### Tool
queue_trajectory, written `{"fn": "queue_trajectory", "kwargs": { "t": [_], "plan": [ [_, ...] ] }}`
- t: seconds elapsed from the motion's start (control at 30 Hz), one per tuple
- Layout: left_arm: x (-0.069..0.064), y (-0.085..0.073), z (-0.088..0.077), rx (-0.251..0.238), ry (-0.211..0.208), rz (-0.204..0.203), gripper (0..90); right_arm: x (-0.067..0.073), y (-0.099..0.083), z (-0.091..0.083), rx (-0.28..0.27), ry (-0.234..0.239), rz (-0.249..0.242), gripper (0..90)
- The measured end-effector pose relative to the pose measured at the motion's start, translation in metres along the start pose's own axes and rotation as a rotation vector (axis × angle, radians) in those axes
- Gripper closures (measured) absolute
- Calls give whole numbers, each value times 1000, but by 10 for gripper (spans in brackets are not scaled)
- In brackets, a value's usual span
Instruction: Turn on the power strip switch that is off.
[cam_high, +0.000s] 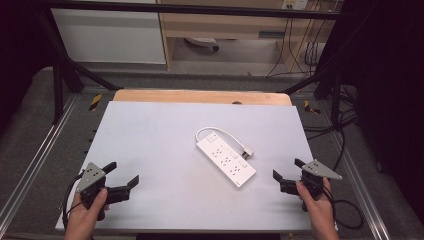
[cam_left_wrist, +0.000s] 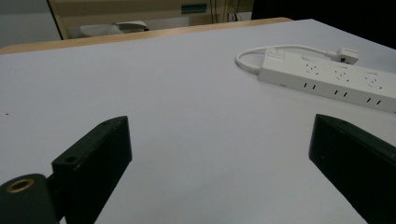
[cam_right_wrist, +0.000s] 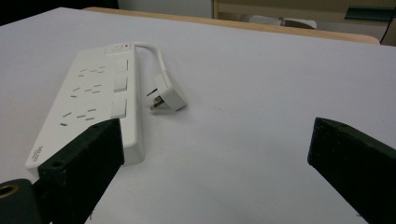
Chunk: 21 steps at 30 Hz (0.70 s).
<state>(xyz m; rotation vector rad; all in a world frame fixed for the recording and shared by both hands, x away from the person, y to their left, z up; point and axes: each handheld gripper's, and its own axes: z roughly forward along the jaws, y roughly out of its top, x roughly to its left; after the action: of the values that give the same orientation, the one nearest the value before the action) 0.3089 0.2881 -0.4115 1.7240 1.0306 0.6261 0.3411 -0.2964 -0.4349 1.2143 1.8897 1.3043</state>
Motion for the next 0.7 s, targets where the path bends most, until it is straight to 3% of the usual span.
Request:
{"fn": "queue_trajectory", "kwargs": {
  "t": [0.13,0.53,0.7],
  "plan": [
    [0,0,0,1,-1,-2,60,3,3,-3,-25,8,11,35],
    [-1,0,0,0,-6,0,52,16,8,-7,19,-2,1,33],
    [-2,1,0,4,-13,8,52,19,10,-11,13,13,-3,43]
  ]
}}
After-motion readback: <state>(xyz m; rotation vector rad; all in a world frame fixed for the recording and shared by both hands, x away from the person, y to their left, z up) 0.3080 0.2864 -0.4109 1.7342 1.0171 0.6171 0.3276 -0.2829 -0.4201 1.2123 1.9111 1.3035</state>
